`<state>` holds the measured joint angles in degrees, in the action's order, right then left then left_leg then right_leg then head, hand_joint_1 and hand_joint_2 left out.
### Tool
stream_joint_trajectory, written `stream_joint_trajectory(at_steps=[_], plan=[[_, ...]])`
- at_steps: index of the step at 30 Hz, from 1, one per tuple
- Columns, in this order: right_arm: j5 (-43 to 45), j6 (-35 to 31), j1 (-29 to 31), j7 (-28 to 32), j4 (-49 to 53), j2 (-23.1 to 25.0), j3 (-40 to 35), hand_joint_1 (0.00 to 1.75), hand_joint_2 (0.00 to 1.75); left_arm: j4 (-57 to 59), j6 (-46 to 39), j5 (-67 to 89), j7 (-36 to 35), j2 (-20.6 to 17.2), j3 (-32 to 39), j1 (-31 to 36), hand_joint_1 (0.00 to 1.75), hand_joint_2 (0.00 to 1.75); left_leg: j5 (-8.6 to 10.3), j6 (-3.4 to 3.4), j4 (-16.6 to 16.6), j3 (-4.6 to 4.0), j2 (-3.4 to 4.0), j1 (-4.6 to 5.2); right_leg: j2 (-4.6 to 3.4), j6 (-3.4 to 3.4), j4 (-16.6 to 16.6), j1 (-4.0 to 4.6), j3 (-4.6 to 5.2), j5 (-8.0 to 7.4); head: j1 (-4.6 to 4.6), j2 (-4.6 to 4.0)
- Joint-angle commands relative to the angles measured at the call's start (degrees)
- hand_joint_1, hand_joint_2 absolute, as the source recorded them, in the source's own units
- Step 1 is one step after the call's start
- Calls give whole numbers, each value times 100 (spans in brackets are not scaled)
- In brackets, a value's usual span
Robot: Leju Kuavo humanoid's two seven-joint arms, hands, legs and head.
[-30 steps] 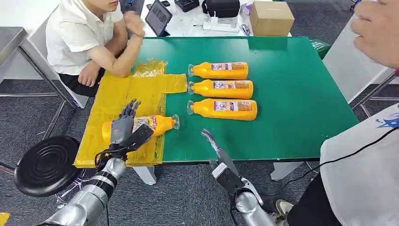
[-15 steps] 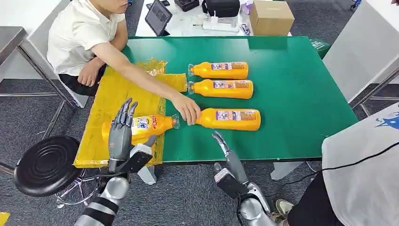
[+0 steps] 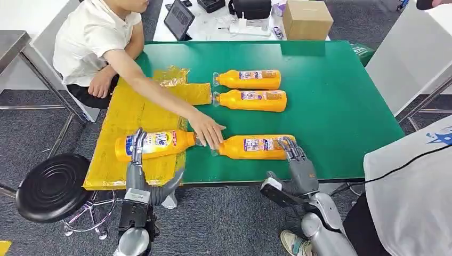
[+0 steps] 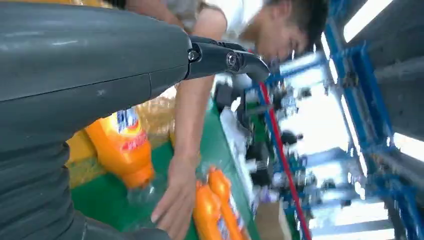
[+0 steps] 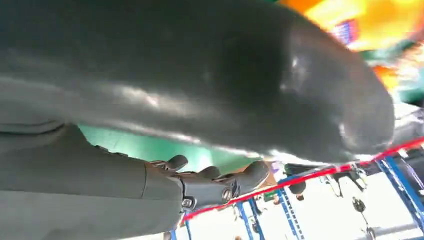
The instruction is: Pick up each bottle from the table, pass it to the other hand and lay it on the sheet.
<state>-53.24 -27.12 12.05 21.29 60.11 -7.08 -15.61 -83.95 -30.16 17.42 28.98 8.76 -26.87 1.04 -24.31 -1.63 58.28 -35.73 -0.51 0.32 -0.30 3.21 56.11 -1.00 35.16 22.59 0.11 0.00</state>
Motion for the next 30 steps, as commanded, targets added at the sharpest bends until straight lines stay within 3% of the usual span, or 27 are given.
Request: stream_joint_trajectory(at_steps=[1, 2, 5, 17, 25, 30], plan=[[-242, -82, 855, -149, -1335, -69, -105, 0, 0, 107, -278, -50, -74, 17, 434, 168, 0, 175, -9, 12, -5, 34, 12, -6, -4, -16, -5, 8, -31, 7, 0, 0], [-331, -146, 892, -181, -1399, -80, -153, 0, 175, 105, -392, -58, -84, 41, 526, 173, 0, 175, -4, 6, -5, 25, 6, -4, -1, -11, -6, 5, -24, 5, 0, 0], [-929, -585, 1057, -338, -1709, -82, -455, 0, 175, 165, -394, -394, -193, 97, 812, 241, 0, 175, -14, 10, -4, 41, 24, -7, -16, -16, -7, 8, -38, 10, 0, 0], [-635, -506, 1703, -122, -2490, 312, -529, 0, 175, 454, -242, -785, -161, 129, 849, 440, 0, 175, -3, 6, -4, 18, 6, -3, -1, -11, -2, 4, -18, 4, 0, 0], [-1123, 40, 2339, -912, -3393, 403, -995, 0, 175, 612, -66, -1010, -278, 102, 795, 625, 0, 175, -6, 10, -4, 28, 11, -5, -4, -16, -1, 7, -28, 6, 2, 0], [-1184, 195, 2501, -1096, -3448, 462, -1046, 0, 175, 564, 56, -1125, -351, 81, 776, 638, 0, 175, -5, 6, -1, 17, 10, -2, -4, -12, 3, 3, -16, 5, 0, 0]])
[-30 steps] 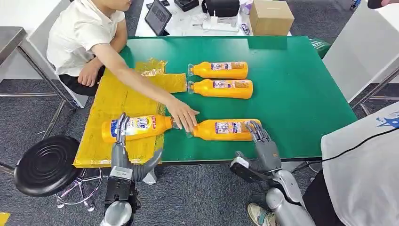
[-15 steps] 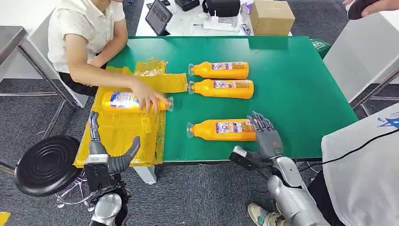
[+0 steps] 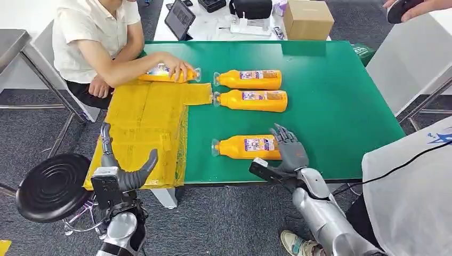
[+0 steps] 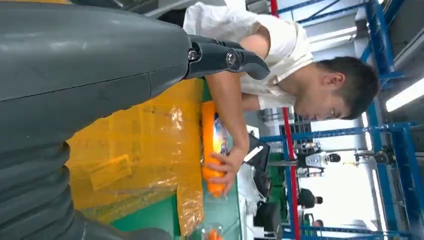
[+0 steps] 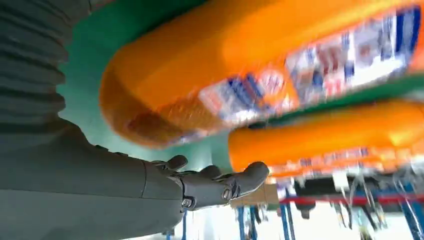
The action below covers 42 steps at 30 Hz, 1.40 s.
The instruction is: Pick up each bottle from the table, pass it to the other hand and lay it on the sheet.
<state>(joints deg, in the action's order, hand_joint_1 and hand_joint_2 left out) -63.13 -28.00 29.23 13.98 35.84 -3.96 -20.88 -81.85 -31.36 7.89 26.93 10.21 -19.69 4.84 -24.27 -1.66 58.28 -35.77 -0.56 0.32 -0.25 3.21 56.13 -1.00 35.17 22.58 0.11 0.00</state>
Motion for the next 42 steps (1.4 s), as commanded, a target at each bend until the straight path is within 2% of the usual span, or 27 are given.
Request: stream_joint_trajectory(at_steps=[1, 10, 14, 17, 18, 19, 20, 21, 22, 25, 28, 30, 34, 35, 40, 42], plan=[[-228, 349, 813, -419, -1046, 156, -544, 0, 175, 346, 182, -175, -148, -64, 55, 260, 0, 175, -3, 6, -2, 10, 8, -1, -5, -7, 0, 1, -6, 2, 2, 0], [-111, 981, 1000, -658, -1300, 181, -511, 0, 175, 382, 353, -284, -244, -64, -44, 309, 0, 175, -11, 15, -1, 32, 8, -5, -1, -17, 0, 7, -30, 11, 0, 0], [-165, 1686, 1158, -909, -1487, 177, -637, 0, 175, 369, 493, -385, -319, -76, -105, 317, 0, 175, -8, 11, 0, 27, 4, -4, 1, -13, -1, 6, -24, 8, 2, 0], [-162, 1705, 1173, -920, -1480, 190, -637, 0, 175, 366, 494, -385, -320, -73, -110, 313, 0, 175, -14, 15, 1, 41, 9, -7, 0, -19, 0, 9, -38, 14, 0, 0], [-162, 1705, 1173, -920, -1480, 190, -637, 0, 175, 366, 494, -385, -320, -73, -110, 313, 0, 175, -2, 7, -3, 21, 3, -3, 3, -8, -5, 4, -18, 3, 0, 0], [-181, 1762, 1179, -942, -1480, 190, -668, 0, 175, 356, 513, -406, -341, -73, -109, 305, 0, 175, -8, 13, -8, 44, 2, -7, 7, -16, -10, 9, -42, 10, 2, 0], [-166, 1817, 1185, -944, -1479, 196, -667, 23, 175, 348, 538, -428, -361, -68, -115, 296, 0, 175, -5, 10, -5, 33, -1, -6, 8, -13, -8, 7, -32, 7, 0, 0], [-142, 1845, 1181, -950, -1475, 198, -654, 140, 175, 335, 553, -439, -370, -69, -118, 291, 0, 175, -3, 7, -5, 25, -1, -3, 5, -9, -6, 4, -23, 5, 2, 0], [-112, 1942, 1176, -924, -1469, 198, -663, 175, 175, 299, 574, -452, -382, -67, -131, 269, 0, 175, -9, 12, -4, 38, 1, -7, 5, -15, -7, 8, -37, 10, 0, 0], [85, 2107, 1128, -733, -1434, 167, -583, 175, 175, 283, 585, -453, -391, -67, -158, 259, 0, 175, -13, 14, -3, 44, 1, -8, 7, -16, -5, 9, -43, 14, 0, 0], [1135, 2871, 961, -1, -1413, 210, 66, 175, 175, 396, 741, -614, -442, -71, -218, 319, 0, 175, -5, 11, -7, 40, -10, -8, 16, -13, -11, 9, -42, 9, 2, 0], [1682, 3222, 828, 180, -1403, 300, 413, 175, 175, 527, 879, -829, -533, -35, -232, 357, 0, 175, -5, 11, -9, 44, -16, -8, 22, -14, -14, 10, -48, 11, 2, 0], [2062, 3422, 695, 414, -1184, 329, 390, 175, 175, 669, 1105, -1234, -658, -25, -277, 388, 0, 175, -13, 20, -17, 82, 11, -11, 0, -19, -23, 14, -73, 7, 2, 0], [2370, 3654, 603, 639, -1025, 314, 414, 175, 175, 746, 1298, -1443, -734, -44, -347, 401, 0, 175, -14, 21, -13, 82, 14, -11, -6, -16, -21, 12, -71, 6, 2, 0], [2481, 3690, 564, 717, -938, 294, 384, 175, 175, 774, 1335, -1483, -733, -52, -392, 386, 0, 175, -11, 23, -12, 93, 15, -13, -4, -20, -19, 16, -78, 5, 0, 0], [2770, 3739, 485, 1013, -700, 292, 382, 175, 175, 750, 1426, -1564, -740, -89, -448, 369, 0, 175, -11, 22, -13, 96, 15, -13, -3, -19, -22, 16, -80, 3, 2, 0]])
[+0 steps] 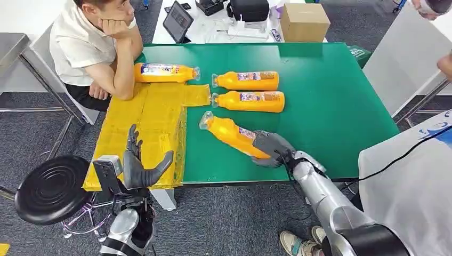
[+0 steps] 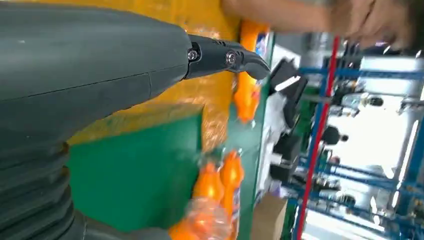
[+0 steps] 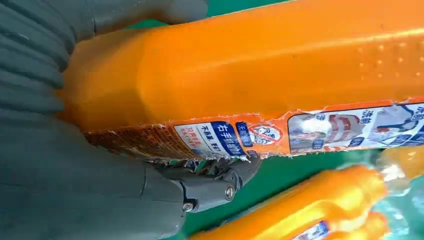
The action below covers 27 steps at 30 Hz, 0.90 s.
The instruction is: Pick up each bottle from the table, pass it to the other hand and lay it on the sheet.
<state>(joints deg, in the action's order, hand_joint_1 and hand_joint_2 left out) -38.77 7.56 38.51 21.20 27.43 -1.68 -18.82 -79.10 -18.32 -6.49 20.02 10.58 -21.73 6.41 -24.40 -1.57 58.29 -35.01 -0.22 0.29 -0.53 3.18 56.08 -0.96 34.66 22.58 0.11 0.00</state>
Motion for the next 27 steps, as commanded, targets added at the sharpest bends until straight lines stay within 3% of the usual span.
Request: stream_joint_trajectory(at_steps=[1, 5, 8, 16, 27], plan=[[529, 209, -516, 377, 341, 81, 132, 175, 175, 472, 192, -211, -67, -137, -264, 187, 0, 175, 2, 9, -10, 19, -14, -9, 19, -11, -13, 10, -26, 2, 2, 0], [1432, 172, -1071, 648, 1585, 202, -56, 175, 175, 482, 468, -493, -69, -183, -371, 72, 0, 175, -3, 12, -12, 25, 0, -7, 7, -14, -11, 8, -31, 5, 0, 0], [1776, 162, -1306, 640, 2142, 298, -307, 175, 175, 379, 1308, -867, -151, -362, -645, 10, 0, 175, -8, 16, -13, 24, 3, -8, 5, -18, -8, 8, -33, 10, 0, 0], [1872, 176, -1264, 783, 2068, 386, -664, 175, 175, 309, 2004, -986, -201, -497, -895, 27, 0, 175, -3, 9, -5, -30, -7, -4, 4, -9, 2, 3, 16, 7, 2, 0], [1538, -261, -1482, 846, 2372, 710, -1455, 175, 175, 589, 1983, -1195, -354, -216, -767, 133, 0, 175, -6, 12, -4, -34, -12, -8, 8, -13, 1, 7, 21, 11, 2, 0]])
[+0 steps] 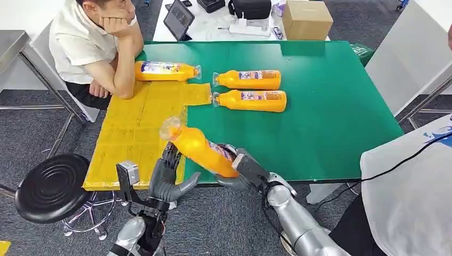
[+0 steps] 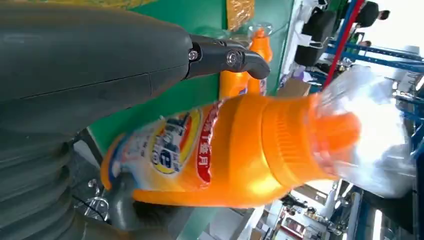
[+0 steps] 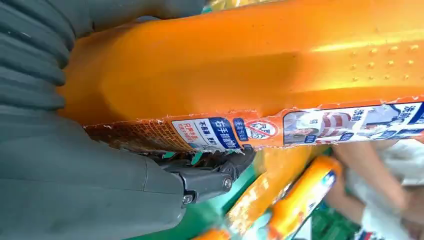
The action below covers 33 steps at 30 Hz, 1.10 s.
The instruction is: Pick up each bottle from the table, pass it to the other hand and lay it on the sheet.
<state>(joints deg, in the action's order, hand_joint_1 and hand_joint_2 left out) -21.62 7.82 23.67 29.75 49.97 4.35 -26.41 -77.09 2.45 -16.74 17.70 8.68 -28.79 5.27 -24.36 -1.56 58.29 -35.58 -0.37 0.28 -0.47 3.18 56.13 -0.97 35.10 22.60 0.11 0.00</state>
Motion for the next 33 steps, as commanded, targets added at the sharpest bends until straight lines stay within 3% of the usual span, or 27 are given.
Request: stream_joint_trajectory(at_steps=[1, 14, 15, 16, 29, 33], plan=[[-184, -318, -18, -11, 120, 129, -716, 175, 175, 384, -96, -179, -137, -22, -61, 261, 0, 175, -6, 7, -3, 14, 4, -4, 0, -9, -2, 4, -14, 5, 0, 0], [-53, -471, 103, 78, -274, 217, -1249, 175, 175, 309, 98, -1213, -361, -43, -157, 441, 0, 175, -6, 10, -4, 15, -1, -5, 6, -12, -3, 6, -17, 7, 2, 0], [-24, -473, 115, 137, -327, 234, -1286, 175, 175, 340, 131, -1259, -365, -55, -192, 475, 58, 175, -9, 12, -2, 21, -3, -7, 8, -15, -2, 7, -25, 11, 2, 0], [13, -459, 123, 178, -331, 245, -1306, 175, 175, 365, 267, -1318, -353, -84, -249, 501, 175, 175, -8, 10, -3, 19, 1, -5, 4, -13, -1, 6, -20, 9, 2, 0], [32, -456, 141, 188, -324, 224, -1321, 175, 175, 423, 390, -1366, -315, -103, -286, 510, 175, 175, -6, 10, -5, 19, -1, -4, 7, -13, -3, 5, -21, 8, 2, 0], [211, -407, 176, 298, -344, 141, -1199, 169, 175, 673, 798, -1598, -266, -94, -303, 649, 175, 175, -1, 8, -6, 12, -10, -4, 15, -10, -5, 4, -16, 6, 2, 0]])
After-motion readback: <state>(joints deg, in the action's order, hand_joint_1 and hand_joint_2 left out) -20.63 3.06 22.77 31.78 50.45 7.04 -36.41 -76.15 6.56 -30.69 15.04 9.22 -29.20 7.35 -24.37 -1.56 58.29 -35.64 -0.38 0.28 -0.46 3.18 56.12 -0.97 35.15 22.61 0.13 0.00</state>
